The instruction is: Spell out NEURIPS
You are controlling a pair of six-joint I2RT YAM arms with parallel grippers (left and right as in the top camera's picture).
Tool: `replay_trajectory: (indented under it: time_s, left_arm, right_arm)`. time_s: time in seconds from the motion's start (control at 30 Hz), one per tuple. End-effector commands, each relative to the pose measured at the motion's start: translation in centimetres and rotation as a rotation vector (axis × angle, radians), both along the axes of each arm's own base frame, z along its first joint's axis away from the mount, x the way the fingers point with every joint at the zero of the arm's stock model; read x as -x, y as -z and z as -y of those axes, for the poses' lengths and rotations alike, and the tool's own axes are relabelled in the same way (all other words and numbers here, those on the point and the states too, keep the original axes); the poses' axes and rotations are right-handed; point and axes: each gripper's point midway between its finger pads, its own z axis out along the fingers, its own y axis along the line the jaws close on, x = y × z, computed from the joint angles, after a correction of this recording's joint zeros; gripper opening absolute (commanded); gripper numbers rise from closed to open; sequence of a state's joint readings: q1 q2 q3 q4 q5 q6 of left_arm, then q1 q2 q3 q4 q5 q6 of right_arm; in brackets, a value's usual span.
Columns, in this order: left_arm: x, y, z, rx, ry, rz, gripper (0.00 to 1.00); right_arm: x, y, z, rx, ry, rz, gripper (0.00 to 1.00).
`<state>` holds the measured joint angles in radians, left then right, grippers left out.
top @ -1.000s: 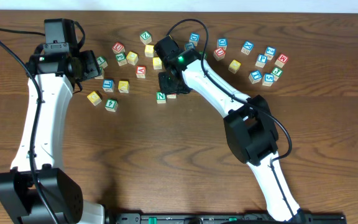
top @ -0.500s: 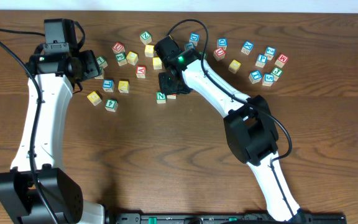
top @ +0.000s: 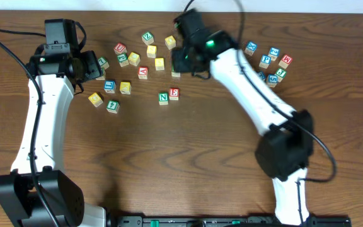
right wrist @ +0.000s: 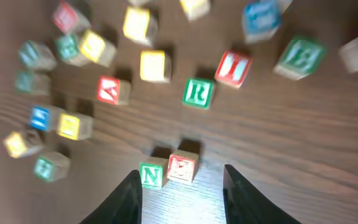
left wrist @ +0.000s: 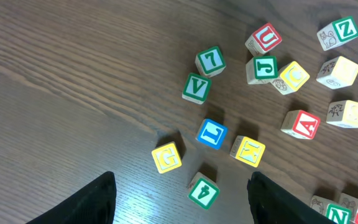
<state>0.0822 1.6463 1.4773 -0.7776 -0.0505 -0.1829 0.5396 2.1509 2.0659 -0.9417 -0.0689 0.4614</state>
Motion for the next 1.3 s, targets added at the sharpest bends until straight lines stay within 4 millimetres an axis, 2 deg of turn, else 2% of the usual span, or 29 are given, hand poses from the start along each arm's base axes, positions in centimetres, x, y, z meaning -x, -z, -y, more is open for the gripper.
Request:
replay_trajectory:
  time_s: [0.0, 0.07, 0.23, 0.3, 0.33, 0.4, 0.43, 0.5, 0.6, 0.8, 1.27]
  left_arm:
    - [-0.2, 0.2, 0.3, 0.018, 0.004, 0.0, 0.67]
    - [-0.2, 0.2, 0.3, 0.025, -0.007, 0.002, 0.67]
    - [-0.2, 0.2, 0.3, 0.051, -0.049, 0.008, 0.67]
    - [-0.3, 0.2, 0.8, 0.078, -0.044, 0.012, 0.86]
    - [-0.4, 0.2, 1.1, 0.093, -0.034, 0.015, 0.89]
    - [-0.6, 0.1, 1.6, 0.119, -0.018, 0.02, 0.92]
    - [-0.7, 0.1, 1.8, 0.132, -0.009, 0.026, 0.93]
    - [-0.8, 0.0, 2.1, 0.143, -0.002, 0.03, 0.94]
    - [-0.8, 0.0, 2.3, 0.148, 0.0, 0.032, 0.94]
    - [-1.0, -0.1, 3.8, 0.189, 0.042, 0.035, 0.94]
    - [-2.0, -0.8, 6.9, 0.187, 0.121, 0.077, 0.94]
  right_arm:
    - [-0.8, -3.1, 2.2, -0.005, 0.016, 0.062, 0.4]
    - [-1.1, -4.2, 3.1, -0.004, 0.012, 0.093, 0.46]
    - [-1.9, -6.8, 4.6, -0.032, 0.03, 0.147, 0.5]
    - [-2.1, -8.5, 5.2, -0.062, 0.038, 0.177, 0.52]
    - [-2.1, -9.2, 5.4, -0.073, 0.04, 0.188, 0.53]
    - [-2.4, -11.2, 6.0, -0.099, 0.045, 0.229, 0.55]
    - [-2.7, -13.1, 6.5, -0.114, 0.056, 0.268, 0.56]
    - [-2.9, -14.8, 6.9, -0.128, 0.066, 0.306, 0.57]
    - [-3.2, -16.0, 7.1, -0.144, 0.075, 0.334, 0.58]
    - [-3.5, -15.5, 7.0, -0.164, 0.104, 0.315, 0.61]
    - [-3.6, -12.7, 7.6, -0.117, 0.13, 0.259, 0.63]
